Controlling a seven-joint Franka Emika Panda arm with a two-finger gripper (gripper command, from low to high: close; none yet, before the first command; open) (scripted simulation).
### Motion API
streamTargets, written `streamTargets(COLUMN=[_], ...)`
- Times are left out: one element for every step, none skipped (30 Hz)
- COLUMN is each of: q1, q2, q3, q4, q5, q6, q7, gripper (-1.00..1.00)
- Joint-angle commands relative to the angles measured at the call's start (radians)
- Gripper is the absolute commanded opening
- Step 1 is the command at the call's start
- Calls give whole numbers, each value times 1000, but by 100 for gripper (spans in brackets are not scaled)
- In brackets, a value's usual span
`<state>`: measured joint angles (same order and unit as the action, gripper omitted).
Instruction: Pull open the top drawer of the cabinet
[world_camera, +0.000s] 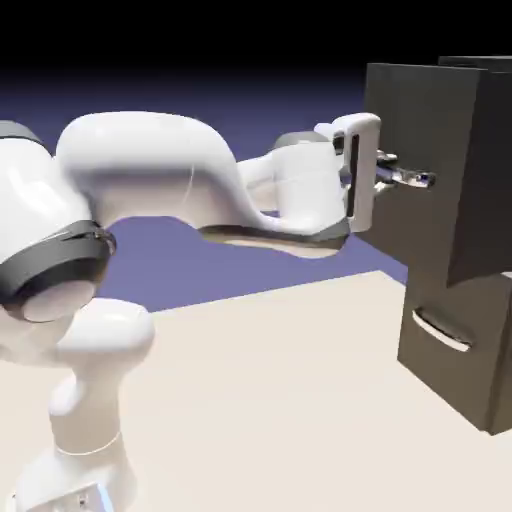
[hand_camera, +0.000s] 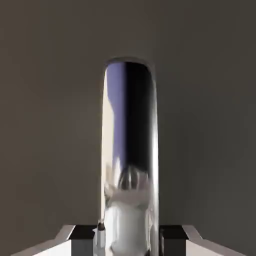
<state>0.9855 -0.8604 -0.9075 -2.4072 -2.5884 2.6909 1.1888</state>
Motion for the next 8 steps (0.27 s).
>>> streamTargets(q1=[-36,-72,-109,-145,-145,-145,-145,-181], q2=[-23,-46,-70,-94,-94,-94,-94,-119], q3=[28,55,81,107,107,107,107,131], q4=[-31,-61,-91,-121,-121,-121,-121,-148], q5=[13,28,43,60,60,60,60,79], q6=[2,6,11,18,18,18,18,29], q7=[-12,-24,-36,-49,-49,-49,-49,-62], gripper=[-100,-100,-100,-100,-100,100,100,100])
